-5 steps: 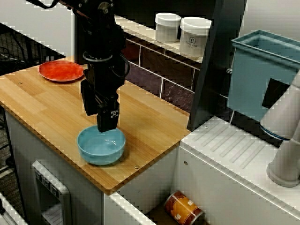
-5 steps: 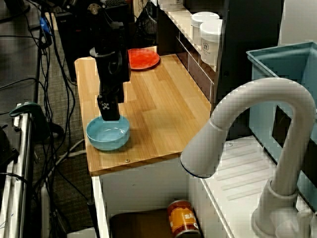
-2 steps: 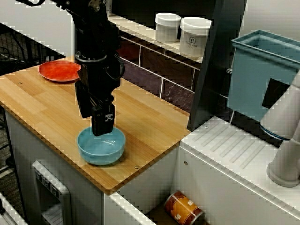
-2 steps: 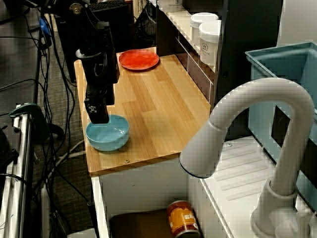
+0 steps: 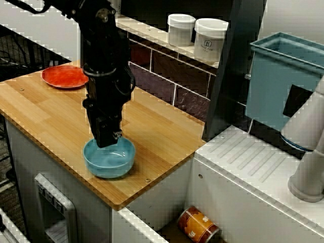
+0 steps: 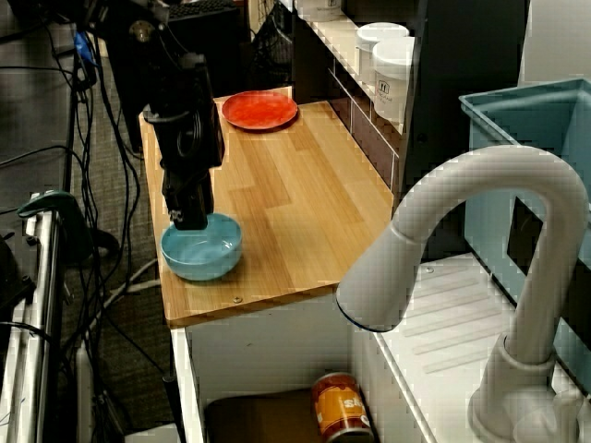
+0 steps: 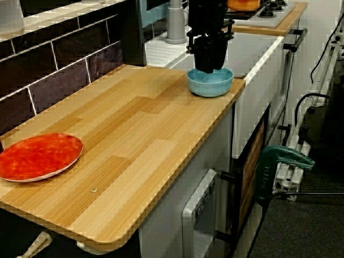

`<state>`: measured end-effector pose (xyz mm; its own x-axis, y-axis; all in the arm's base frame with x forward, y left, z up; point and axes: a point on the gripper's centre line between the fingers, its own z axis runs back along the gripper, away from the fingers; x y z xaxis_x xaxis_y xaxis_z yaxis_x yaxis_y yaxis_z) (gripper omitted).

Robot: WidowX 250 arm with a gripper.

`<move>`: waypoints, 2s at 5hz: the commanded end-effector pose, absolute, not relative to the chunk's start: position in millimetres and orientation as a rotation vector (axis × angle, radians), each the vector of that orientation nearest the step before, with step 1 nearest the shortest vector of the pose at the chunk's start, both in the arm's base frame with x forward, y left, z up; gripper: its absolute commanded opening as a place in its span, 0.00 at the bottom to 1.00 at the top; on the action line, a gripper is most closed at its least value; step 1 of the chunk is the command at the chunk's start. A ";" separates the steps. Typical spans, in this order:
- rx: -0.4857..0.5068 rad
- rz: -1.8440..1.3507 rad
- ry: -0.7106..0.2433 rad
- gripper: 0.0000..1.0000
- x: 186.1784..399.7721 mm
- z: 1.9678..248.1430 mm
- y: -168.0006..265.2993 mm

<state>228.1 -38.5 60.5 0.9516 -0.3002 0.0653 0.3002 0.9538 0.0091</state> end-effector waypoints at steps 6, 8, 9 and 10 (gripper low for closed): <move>0.014 -0.256 -0.030 0.00 280.9 35.3 -49.1; -0.005 -0.214 -0.028 0.00 314.9 37.5 -44.8; -0.010 -0.203 -0.031 0.00 318.1 41.4 -40.6; -0.020 -0.206 -0.034 0.00 314.2 45.7 -37.9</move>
